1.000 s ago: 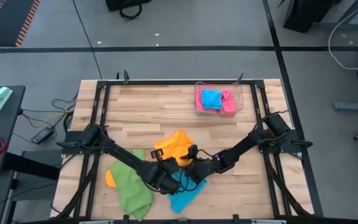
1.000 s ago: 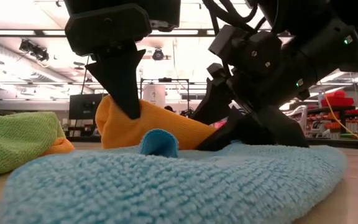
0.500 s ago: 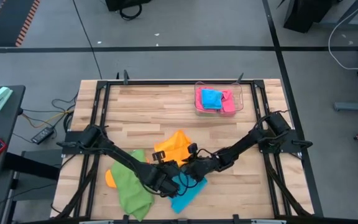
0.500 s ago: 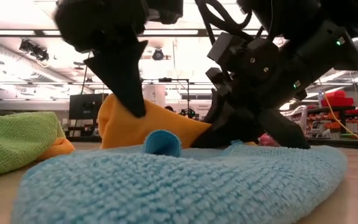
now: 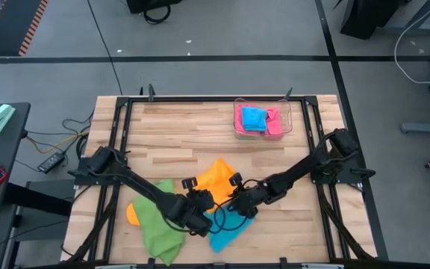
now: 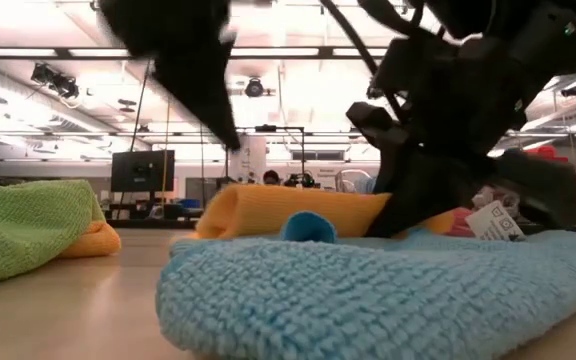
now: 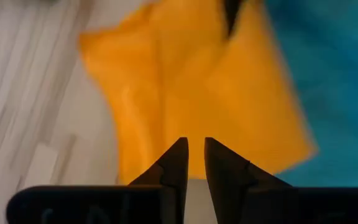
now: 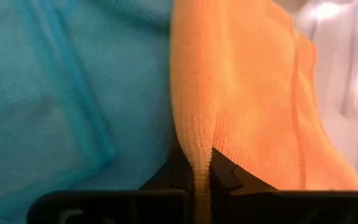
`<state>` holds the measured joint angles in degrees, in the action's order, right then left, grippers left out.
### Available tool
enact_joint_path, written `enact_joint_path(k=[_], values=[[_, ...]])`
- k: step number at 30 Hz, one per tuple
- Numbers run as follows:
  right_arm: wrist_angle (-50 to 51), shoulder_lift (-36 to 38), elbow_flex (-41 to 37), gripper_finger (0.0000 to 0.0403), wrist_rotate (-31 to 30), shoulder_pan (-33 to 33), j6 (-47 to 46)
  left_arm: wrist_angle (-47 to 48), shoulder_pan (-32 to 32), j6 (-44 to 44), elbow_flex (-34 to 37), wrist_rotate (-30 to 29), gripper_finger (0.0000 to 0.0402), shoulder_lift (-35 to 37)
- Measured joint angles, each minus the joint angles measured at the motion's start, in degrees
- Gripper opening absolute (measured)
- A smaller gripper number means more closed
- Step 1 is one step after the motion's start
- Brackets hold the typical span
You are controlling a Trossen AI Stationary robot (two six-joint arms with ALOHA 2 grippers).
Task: Fold microfiber towels
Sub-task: Fold the right yellow towel
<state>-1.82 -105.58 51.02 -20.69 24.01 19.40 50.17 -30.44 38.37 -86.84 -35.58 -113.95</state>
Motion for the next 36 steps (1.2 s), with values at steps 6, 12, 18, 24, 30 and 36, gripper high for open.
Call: enact_joint_path(k=[6, 12, 18, 24, 30, 36], values=[[3.9, 0.9, 0.1, 0.0020, 1.5, 1.4, 0.3, -8.7, 1.9, -0.4, 6.6, -0.8, 0.0051, -0.4], [5.9, 3.0, 0.1, 0.0020, 2.7, 1.6, 0.3, -23.2, 3.1, -6.6, 11.8, -2.6, 0.0049, -0.4], [10.4, 5.9, 0.1, 0.0019, 3.2, 2.4, 0.0, -33.8, 3.7, -11.2, 15.8, -2.8, 0.0050, -0.4], [14.0, 9.5, 0.1, 0.0019, 5.9, 2.9, 0.0, -45.0, 3.7, -12.1, 21.0, -2.8, 0.0046, -0.4], [14.4, 10.6, 0.1, 0.0019, 7.8, 2.9, -0.2, -49.4, 3.3, -10.5, 23.6, -2.0, 0.0035, -0.4], [14.2, 11.4, 0.1, 0.0019, 7.7, 1.0, -0.5, -49.8, 1.9, -10.6, 23.6, -0.6, 0.0025, -0.4]])
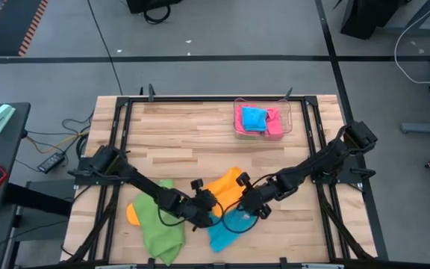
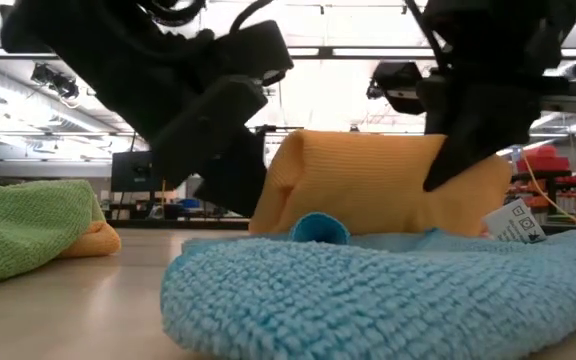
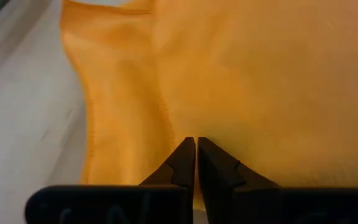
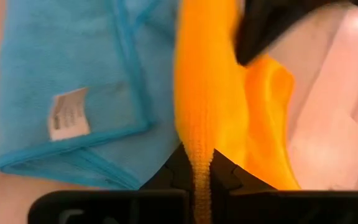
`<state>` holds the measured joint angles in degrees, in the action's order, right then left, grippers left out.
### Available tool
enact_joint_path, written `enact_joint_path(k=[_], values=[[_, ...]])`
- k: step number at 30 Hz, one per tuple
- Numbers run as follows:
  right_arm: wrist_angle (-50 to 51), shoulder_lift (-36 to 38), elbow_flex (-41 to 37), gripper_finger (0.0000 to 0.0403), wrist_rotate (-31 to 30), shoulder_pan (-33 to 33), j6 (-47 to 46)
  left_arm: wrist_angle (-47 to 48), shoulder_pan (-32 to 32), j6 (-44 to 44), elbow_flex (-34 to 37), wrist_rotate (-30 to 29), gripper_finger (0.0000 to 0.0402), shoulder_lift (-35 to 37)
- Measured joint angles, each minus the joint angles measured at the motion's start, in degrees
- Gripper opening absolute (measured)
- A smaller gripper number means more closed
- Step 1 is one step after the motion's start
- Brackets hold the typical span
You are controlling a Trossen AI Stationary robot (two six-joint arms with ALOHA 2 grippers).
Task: Fold microfiber towels
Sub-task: Fold the right yellow towel
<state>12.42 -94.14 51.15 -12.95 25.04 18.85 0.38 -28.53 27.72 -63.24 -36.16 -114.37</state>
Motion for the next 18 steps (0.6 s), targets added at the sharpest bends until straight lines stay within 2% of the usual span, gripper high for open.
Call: enact_joint_path(k=[3, 11, 18], values=[[-1.3, 0.0, 0.0, 0.0019, 1.0, -1.6, -0.6, 0.0, -0.9, -1.6, 0.0, 0.0, 0.0020, 0.0], [-2.8, -1.1, 0.0, 0.0019, 8.9, -5.0, -1.3, 0.3, -3.1, -9.8, -0.4, -0.5, 0.0011, 1.6], [-2.1, -1.1, 0.8, 0.0019, 12.3, -6.2, -1.1, 0.9, -3.0, -9.7, -0.5, -0.6, 0.0022, 1.1]])
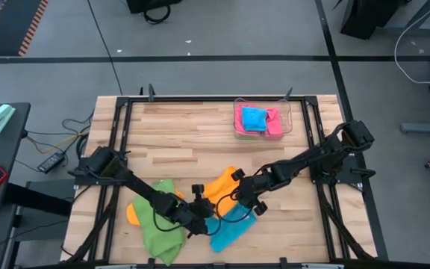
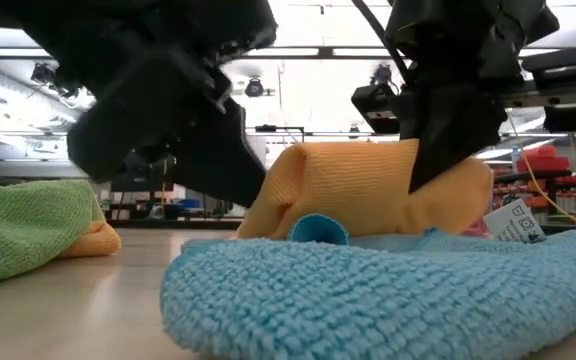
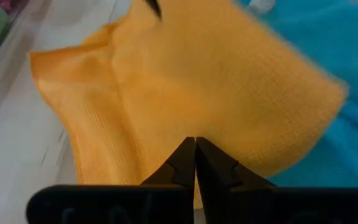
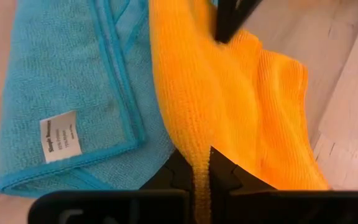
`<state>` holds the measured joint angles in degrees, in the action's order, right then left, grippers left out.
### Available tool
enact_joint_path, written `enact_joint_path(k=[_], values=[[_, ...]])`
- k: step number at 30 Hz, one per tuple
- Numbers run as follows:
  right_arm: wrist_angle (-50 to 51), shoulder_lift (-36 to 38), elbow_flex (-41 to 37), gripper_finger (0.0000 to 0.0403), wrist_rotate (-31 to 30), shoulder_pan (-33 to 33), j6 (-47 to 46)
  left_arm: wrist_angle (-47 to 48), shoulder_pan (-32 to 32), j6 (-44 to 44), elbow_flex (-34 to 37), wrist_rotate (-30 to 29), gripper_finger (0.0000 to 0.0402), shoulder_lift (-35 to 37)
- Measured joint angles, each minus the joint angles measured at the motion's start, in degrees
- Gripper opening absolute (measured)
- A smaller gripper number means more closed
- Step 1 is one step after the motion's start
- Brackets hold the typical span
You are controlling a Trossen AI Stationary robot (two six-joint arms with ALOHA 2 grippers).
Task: Fold microfiber towels
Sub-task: Fold the right yellow towel
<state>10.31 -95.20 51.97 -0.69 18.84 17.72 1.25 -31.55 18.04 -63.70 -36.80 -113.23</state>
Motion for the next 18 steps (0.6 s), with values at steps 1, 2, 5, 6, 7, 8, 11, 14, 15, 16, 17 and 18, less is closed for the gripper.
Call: enact_joint_path(k=[1, 2, 5, 6, 7, 8, 11, 14, 15, 16, 17, 18], values=[[0.9, 0.0, 0.4, 0.0019, 1.0, -0.1, 0.0, 0.2, 0.0, 0.3, 0.1, 0.0, 0.0023, 0.0], [1.5, 0.1, 0.6, 0.0019, 2.2, -0.3, 0.1, 0.2, 0.0, 0.8, 0.1, 0.0, 0.0023, -0.2], [2.3, 0.1, 1.5, 0.0019, 4.6, -1.3, 0.1, -0.1, 0.0, 2.1, 0.0, -0.1, 0.0017, -1.1], [2.1, 0.1, 1.7, 0.0019, 5.3, -1.8, 0.1, 0.0, -0.1, 2.5, 0.0, 0.0, 0.0015, -1.6], [2.0, 0.1, 1.8, 0.0019, 5.7, -2.4, 0.1, -0.2, -0.1, 2.7, 0.0, 0.0, 0.0013, -2.2], [2.2, 0.1, 1.8, 0.0019, 6.0, -3.0, 0.1, -0.2, -0.1, 3.1, 0.0, -0.2, 0.0011, -2.7], [1.9, 0.1, 1.7, 0.0019, 6.2, -4.5, -0.3, -0.3, 0.0, 3.8, 0.0, -1.8, 0.0010, -3.4], [2.1, 0.1, 1.7, 0.0019, 7.9, -5.9, -0.9, -0.3, -0.3, 2.9, 0.0, -3.3, 0.0017, -3.3], [2.1, 0.1, 1.7, 0.0019, 8.5, -6.2, -1.1, 0.1, -0.6, 2.0, 0.0, -4.1, 0.0020, -3.0], [2.1, 0.1, 1.7, 0.0019, 9.4, -6.5, -1.1, 0.6, -1.0, 0.9, 0.0, -5.1, 0.0021, -2.5], [2.2, 0.1, 1.7, 0.0019, 10.2, -6.7, -1.2, 1.0, -1.6, -0.3, 0.0, -6.6, 0.0022, -1.8], [2.3, 0.1, 1.7, 0.0019, 11.2, -6.9, -1.2, 1.6, -2.3, -1.1, 0.0, -8.2, 0.0022, -1.0]])
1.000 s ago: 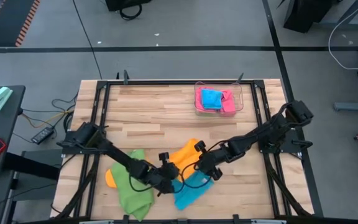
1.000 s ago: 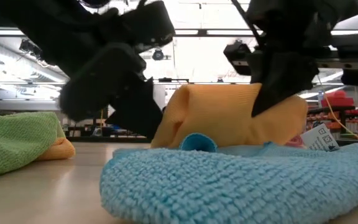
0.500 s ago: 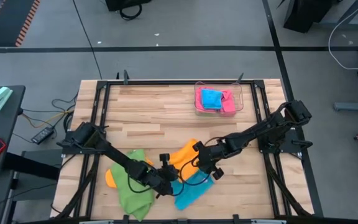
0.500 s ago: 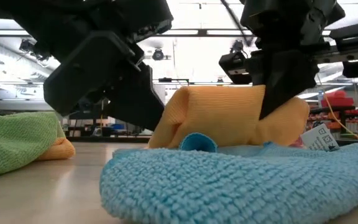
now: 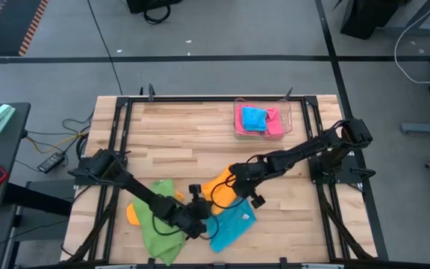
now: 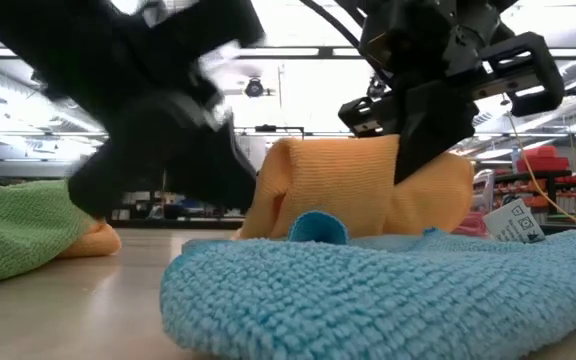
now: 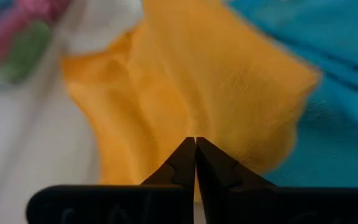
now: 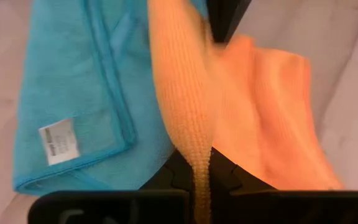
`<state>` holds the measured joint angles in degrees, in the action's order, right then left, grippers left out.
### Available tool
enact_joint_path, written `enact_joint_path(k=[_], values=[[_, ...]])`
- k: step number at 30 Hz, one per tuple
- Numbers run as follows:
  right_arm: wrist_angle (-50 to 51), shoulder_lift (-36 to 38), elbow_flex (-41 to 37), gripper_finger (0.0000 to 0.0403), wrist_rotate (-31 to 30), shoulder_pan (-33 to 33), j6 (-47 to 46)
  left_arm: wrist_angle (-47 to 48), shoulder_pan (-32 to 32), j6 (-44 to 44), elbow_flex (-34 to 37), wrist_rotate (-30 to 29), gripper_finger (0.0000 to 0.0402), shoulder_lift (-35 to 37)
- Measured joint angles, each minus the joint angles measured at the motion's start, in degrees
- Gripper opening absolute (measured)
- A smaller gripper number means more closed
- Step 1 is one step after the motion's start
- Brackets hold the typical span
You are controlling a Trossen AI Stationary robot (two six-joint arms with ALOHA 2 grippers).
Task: Fold microfiber towels
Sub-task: Fold the right yellow towel
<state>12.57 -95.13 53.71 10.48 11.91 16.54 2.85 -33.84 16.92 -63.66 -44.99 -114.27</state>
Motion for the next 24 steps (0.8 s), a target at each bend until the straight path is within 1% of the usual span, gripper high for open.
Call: enact_joint_path(k=[3, 8, 14, 17, 20, 24], values=[[0.5, 0.0, 0.0, 0.0019, 1.8, -0.3, 0.1, 1.5, -1.9, -2.8, 0.0, -3.2, 0.0016, 1.9], [4.2, 0.0, 2.2, 0.0019, 3.5, -0.7, 0.1, 3.1, -3.4, -4.1, 0.0, -5.2, 0.0009, 2.9], [4.7, 0.0, 3.8, 0.0019, 5.4, -1.0, 0.5, 4.9, -1.1, 2.1, 0.0, -5.2, 0.0028, 1.2], [5.7, 0.0, 4.2, 0.0019, 5.9, -1.8, -0.7, 4.6, -0.3, 2.8, 0.0, -3.4, 0.0032, 0.2], [5.8, 0.0, 4.2, 0.0019, 6.7, -3.3, -3.5, 4.4, -0.3, 2.9, 0.0, -1.4, 0.0027, -0.5], [5.1, -1.1, 4.2, 0.0019, 7.5, -5.7, -6.6, 4.0, -0.8, 1.1, 0.0, -1.0, 0.0017, -0.9]])
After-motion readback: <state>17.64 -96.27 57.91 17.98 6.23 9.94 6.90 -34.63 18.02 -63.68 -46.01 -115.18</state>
